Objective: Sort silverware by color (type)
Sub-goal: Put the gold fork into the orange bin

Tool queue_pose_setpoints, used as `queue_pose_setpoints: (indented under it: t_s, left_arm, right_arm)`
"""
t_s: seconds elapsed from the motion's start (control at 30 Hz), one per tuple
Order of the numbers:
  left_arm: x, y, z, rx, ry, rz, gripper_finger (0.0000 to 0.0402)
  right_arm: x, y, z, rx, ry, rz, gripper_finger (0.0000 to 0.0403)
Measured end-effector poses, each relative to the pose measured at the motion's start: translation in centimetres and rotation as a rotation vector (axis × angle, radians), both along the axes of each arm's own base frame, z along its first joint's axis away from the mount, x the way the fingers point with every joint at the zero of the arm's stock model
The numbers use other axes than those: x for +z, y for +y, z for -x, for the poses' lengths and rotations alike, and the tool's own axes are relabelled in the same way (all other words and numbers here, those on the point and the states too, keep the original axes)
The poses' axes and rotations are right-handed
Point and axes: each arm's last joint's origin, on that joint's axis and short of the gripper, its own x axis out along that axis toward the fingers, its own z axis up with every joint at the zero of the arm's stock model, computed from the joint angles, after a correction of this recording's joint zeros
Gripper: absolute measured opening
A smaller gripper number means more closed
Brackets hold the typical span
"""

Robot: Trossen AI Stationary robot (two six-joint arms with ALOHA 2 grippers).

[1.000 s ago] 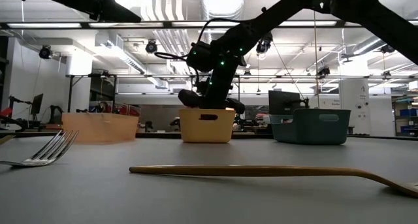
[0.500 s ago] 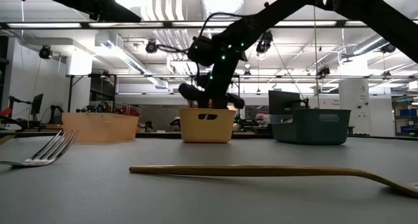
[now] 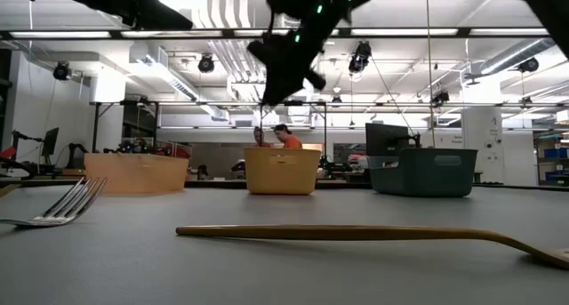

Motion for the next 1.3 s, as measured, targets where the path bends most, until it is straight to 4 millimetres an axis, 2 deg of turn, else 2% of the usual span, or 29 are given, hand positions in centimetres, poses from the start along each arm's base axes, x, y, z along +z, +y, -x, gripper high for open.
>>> queue_pose_setpoints:
  t_s: [0.17,0.3,0.6,0.73,1.0,1.3]
  left_arm:
    - [-0.1,0.0,0.0,0.018,-0.033,0.099,0.0]
    - [-0.7,0.0,0.1,0.052,-0.035,0.244,0.0]
    - [-2.7,-0.5,-0.1,0.135,0.041,0.523,0.0]
    - [-3.7,-0.7,-0.3,0.167,0.087,0.666,0.0]
    - [-5.9,-2.2,-0.8,0.126,0.292,1.127,0.0]
    - [-8.8,-5.2,-0.6,0.321,0.639,1.43,0.0]
  right_arm:
    - [2.2,3.4,1.1,0.137,-0.015,0.079,0.008]
    - [2.8,5.7,2.5,0.215,-0.026,0.115,0.0081]
    - [1.3,9.3,6.5,0.309,-0.042,0.131,0.0082]
    - [0.7,10.0,7.8,0.336,-0.113,0.158,0.0082]
    - [-0.5,10.0,9.7,0.361,-0.127,0.193,0.0082]
    - [-2.2,10.0,10.3,0.388,-0.11,0.226,0.0082]
